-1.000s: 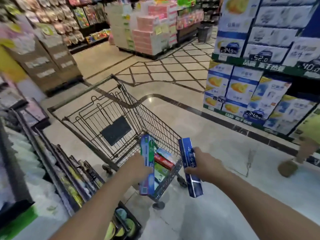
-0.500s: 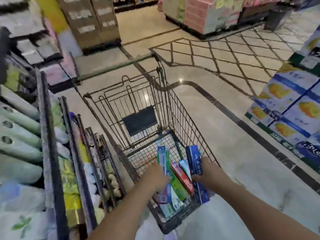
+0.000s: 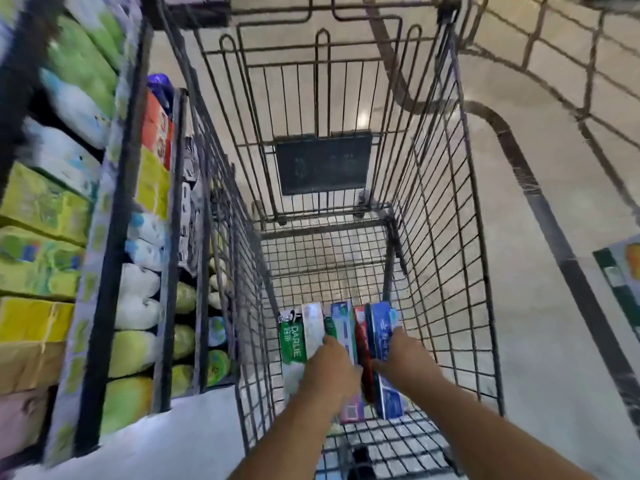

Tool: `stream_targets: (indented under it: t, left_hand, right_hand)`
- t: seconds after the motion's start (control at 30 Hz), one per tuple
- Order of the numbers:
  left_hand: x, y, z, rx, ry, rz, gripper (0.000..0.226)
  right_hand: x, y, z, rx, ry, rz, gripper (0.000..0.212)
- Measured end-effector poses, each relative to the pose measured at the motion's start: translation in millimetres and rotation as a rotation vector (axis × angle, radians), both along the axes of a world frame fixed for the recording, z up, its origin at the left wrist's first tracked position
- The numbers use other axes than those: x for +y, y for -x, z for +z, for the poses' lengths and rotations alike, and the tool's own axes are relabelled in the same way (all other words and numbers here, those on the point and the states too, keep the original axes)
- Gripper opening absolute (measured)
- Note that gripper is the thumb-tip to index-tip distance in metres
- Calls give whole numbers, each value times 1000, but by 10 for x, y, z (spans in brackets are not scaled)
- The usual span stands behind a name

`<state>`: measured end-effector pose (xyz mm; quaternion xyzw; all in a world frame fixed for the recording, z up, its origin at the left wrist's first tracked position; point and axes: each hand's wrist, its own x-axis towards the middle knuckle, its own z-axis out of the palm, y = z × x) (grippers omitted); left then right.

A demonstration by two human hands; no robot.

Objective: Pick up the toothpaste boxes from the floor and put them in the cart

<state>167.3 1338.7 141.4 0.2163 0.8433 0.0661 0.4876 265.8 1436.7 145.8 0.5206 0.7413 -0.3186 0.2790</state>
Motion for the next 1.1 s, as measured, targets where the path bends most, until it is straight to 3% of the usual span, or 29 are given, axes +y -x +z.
stream_targets:
  t: [0.23,0.43,0.5,0.73,0.93,1.1]
  left_hand:
    - [44,-253,-368,71,119,-40,76]
    - [29,-225,-220,66,123,-126,31]
    - [-23,-145,-24,94,77,-125,25]
    - [-437,372,1497,55,-5,-249,55]
    - [-1111,664,2864,160,-166,-104,61]
    - [-1919,628,3476,321,-222,-24,55]
  right_hand:
    - [-23,-59,-443,-10,49,119,44]
    - [-20,-122,-393,33,109,175,24]
    - [-2,-166,-231,43,110,201,26]
    - [209,-92,1225,133,30,414,46]
    - [34,393,2599,344,-101,708,60]
    - [-703,742,3310,498,-208,913,58]
